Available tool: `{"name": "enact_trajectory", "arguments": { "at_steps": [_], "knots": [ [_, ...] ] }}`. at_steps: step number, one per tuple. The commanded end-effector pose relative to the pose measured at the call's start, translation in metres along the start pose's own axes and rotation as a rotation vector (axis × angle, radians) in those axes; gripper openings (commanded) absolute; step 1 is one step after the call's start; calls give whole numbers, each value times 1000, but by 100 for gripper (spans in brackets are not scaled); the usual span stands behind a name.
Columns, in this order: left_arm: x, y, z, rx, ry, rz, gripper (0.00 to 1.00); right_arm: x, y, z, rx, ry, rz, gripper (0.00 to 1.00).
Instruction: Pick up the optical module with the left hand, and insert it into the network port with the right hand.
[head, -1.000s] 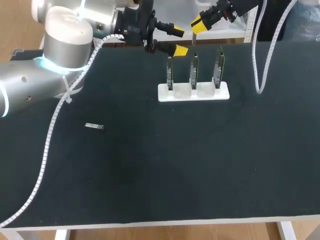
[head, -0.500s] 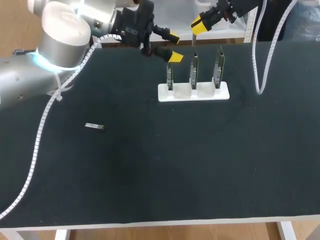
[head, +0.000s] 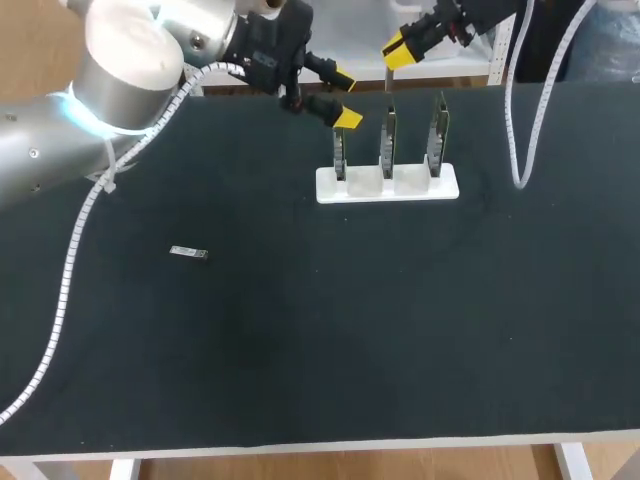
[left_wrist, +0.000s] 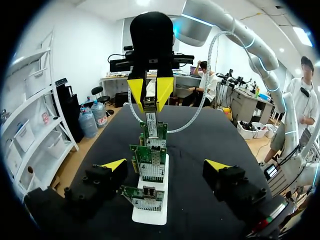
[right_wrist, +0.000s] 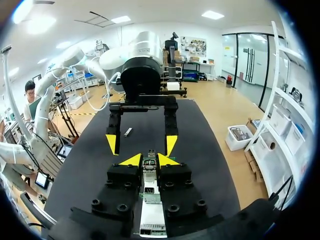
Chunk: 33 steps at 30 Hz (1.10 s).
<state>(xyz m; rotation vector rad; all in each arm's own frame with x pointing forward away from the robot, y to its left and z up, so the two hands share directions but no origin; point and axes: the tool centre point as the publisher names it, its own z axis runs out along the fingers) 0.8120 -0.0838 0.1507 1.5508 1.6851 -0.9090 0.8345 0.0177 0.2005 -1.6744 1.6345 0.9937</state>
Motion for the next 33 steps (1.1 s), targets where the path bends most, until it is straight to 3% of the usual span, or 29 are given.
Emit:
{"name": "enact_trajectory", "arguments": {
  "at_steps": [1, 33],
  "knots": [
    [0, 2, 2, 3, 6, -2, 100, -1, -7, -2, -42, 2, 1, 0],
    [1, 4, 8, -7, 44, -8, 100, 0, -6, -4, -38, 7, 5, 0]
  ]
}}
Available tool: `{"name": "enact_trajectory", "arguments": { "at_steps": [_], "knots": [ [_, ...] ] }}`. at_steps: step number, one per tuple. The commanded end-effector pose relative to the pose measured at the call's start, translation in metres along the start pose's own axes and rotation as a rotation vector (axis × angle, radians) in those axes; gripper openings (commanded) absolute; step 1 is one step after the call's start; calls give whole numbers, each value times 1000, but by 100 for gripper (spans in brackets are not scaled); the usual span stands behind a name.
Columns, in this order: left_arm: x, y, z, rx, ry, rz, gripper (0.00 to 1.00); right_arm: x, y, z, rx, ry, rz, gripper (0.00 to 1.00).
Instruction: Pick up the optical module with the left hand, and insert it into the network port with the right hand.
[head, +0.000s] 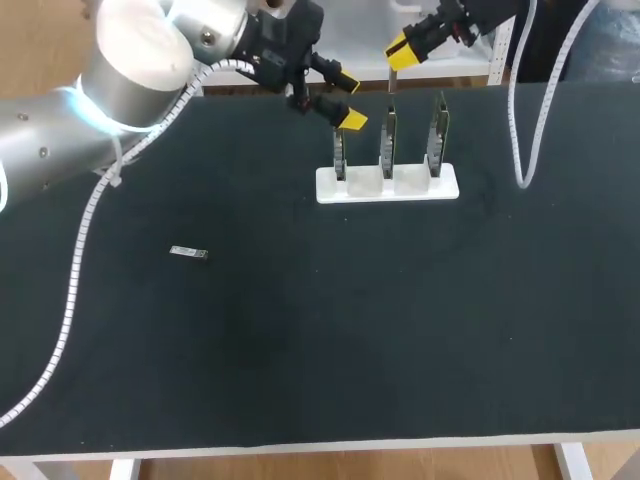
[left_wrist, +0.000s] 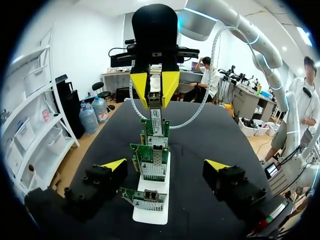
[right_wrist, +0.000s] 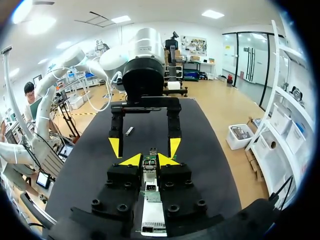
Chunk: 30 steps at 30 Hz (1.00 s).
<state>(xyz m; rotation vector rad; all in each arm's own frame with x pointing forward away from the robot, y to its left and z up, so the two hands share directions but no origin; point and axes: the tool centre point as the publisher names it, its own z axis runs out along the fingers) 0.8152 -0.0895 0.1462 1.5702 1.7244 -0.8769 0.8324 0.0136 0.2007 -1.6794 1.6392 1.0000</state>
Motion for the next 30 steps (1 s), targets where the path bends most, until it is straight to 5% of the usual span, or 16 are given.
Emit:
{"name": "enact_trajectory", "arguments": {
  "at_steps": [1, 30],
  "knots": [
    [1, 1, 0, 1, 0, -1, 100, -2, -8, -1, -31, 3, 1, 0],
    [1, 1, 2, 2, 6, -3, 100, 0, -5, 0, -36, 6, 9, 0]
  ]
}}
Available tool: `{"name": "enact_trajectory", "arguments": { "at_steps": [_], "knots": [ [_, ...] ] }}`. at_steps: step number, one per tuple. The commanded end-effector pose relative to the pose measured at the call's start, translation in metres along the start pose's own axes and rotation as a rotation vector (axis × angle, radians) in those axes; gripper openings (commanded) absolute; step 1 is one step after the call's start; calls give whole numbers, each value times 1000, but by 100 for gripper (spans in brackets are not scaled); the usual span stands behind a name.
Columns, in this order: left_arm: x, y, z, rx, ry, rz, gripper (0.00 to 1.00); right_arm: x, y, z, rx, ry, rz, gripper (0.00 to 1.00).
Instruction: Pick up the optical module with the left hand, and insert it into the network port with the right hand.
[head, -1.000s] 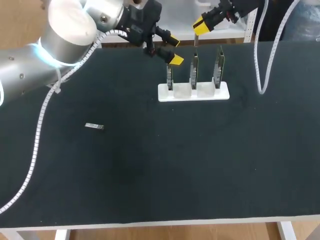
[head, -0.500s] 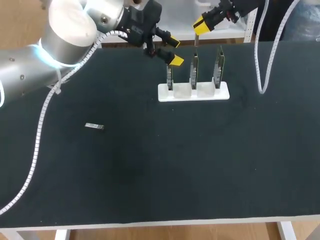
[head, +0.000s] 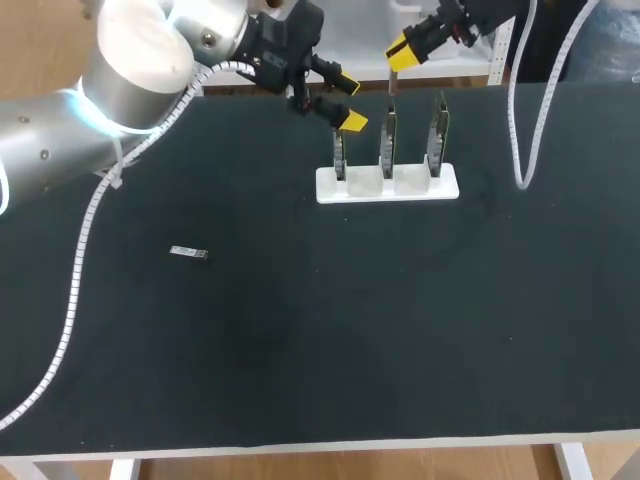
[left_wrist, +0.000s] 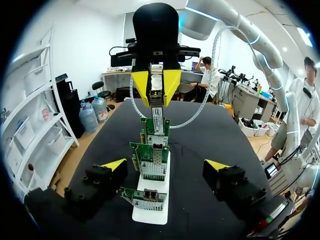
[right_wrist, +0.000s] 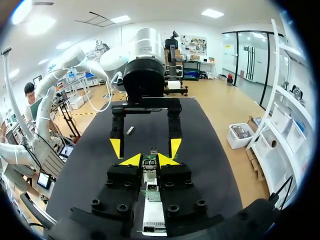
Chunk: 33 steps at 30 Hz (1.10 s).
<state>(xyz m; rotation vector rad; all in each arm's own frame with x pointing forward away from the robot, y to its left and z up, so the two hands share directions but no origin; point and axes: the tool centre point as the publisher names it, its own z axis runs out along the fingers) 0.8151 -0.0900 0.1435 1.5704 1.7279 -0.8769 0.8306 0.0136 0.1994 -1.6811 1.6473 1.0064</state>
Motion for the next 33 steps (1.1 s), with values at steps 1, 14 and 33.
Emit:
{"name": "enact_trajectory", "arguments": {
  "at_steps": [1, 14, 33],
  "knots": [
    [-1, 1, 0, 2, 4, -1, 100, -1, -7, 0, -31, 3, 2, 0],
    [-1, 1, 0, 2, 4, -1, 100, 4, -3, 3, -25, 18, 15, 0],
    [-1, 1, 0, 2, 4, -1, 100, 7, 0, 10, -7, 19, 33, 0]
  ]
}}
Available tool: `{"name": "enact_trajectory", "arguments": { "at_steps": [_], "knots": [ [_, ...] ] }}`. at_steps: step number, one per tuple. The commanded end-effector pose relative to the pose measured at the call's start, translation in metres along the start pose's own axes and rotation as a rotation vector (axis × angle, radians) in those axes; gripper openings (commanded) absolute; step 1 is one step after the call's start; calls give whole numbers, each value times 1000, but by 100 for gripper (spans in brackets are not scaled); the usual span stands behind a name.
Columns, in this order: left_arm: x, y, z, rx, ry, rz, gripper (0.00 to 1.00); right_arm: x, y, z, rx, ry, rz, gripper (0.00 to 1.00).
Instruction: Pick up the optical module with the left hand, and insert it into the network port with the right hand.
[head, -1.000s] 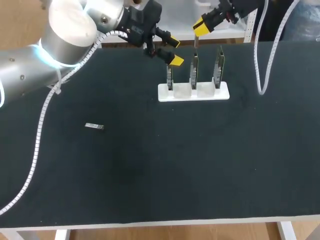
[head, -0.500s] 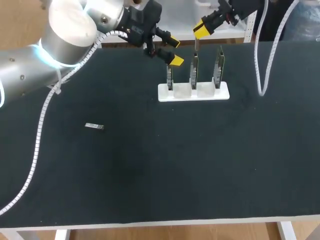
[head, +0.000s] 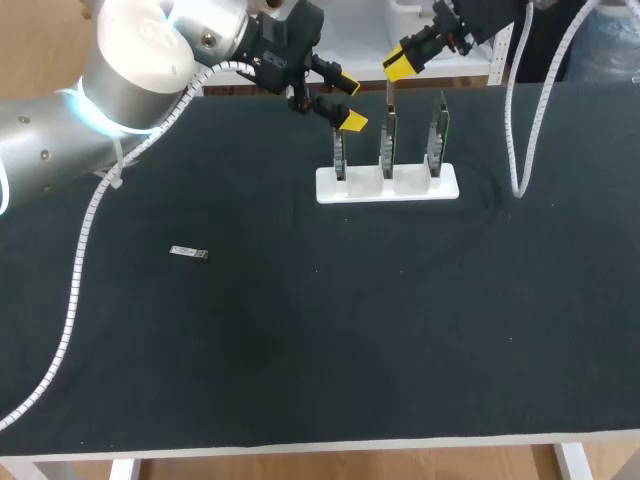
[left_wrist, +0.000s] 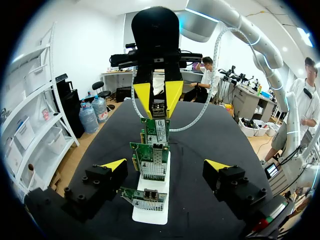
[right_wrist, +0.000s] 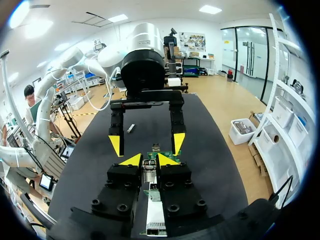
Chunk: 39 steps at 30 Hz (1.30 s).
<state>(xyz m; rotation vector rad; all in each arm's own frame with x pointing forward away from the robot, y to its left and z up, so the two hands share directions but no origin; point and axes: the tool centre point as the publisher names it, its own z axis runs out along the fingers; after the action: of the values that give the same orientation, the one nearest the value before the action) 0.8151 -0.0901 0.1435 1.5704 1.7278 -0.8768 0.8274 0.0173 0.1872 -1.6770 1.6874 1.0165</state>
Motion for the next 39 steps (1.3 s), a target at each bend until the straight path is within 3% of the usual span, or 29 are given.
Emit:
{"name": "enact_trajectory", "arguments": {
  "at_steps": [1, 39],
  "knots": [
    [-1, 1, 0, 2, 4, -1, 100, -1, -2, 0, 0, 3, 2, 0],
    [-1, 1, 0, 2, 4, -1, 100, 11, -7, 4, 0, 1, 25, 0]
  ]
}}
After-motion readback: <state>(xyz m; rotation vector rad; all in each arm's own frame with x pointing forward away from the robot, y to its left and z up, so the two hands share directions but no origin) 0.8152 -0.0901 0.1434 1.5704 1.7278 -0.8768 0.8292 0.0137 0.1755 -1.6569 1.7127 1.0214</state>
